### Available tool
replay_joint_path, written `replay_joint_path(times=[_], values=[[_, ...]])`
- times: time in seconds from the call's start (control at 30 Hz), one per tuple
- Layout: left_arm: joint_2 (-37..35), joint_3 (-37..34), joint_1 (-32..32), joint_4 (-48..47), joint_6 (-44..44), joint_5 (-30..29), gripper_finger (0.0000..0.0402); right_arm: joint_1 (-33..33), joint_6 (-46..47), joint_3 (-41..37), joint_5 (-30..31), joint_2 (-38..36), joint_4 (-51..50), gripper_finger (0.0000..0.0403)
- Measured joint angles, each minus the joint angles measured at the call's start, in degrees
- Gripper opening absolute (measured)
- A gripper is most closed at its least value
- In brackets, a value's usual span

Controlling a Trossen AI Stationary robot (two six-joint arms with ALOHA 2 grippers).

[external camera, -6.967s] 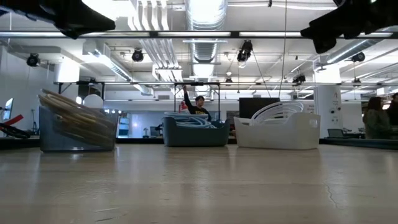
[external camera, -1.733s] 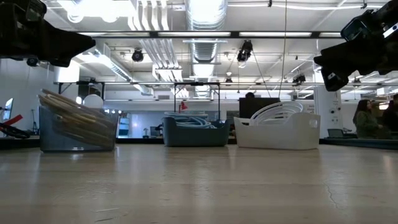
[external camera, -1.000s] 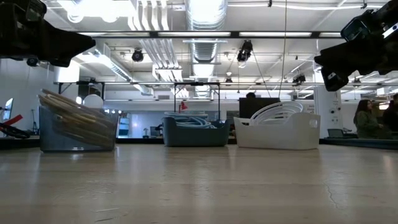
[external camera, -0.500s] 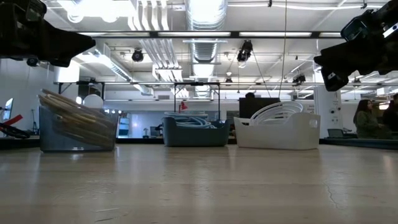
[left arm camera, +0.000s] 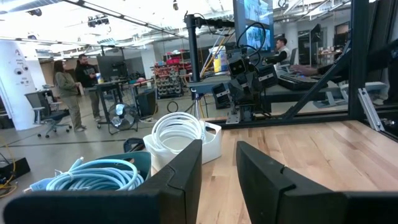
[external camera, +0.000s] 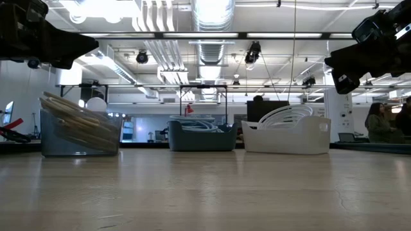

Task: Sort HDMI cables
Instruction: Return to Home Position

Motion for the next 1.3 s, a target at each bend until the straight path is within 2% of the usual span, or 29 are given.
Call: replay_joint_path(times=[0.43,0.97,1.3], values=[[0.0,0.0,0.0,0.0,0.0,0.0,0.0103,0.0,0.0,0.0,0.0,0.0,0.0,0.0091],[0.0,0.0,0.0,0.0,0.0,0.0,0.0103,0.0,0.0,0.0,0.0,0.0,0.0,0.0068],[0.0,0.0,0.0,0.0,0.0,0.0,0.0103,0.0,0.0,0.0,0.0,0.0,0.0,0.0082]])
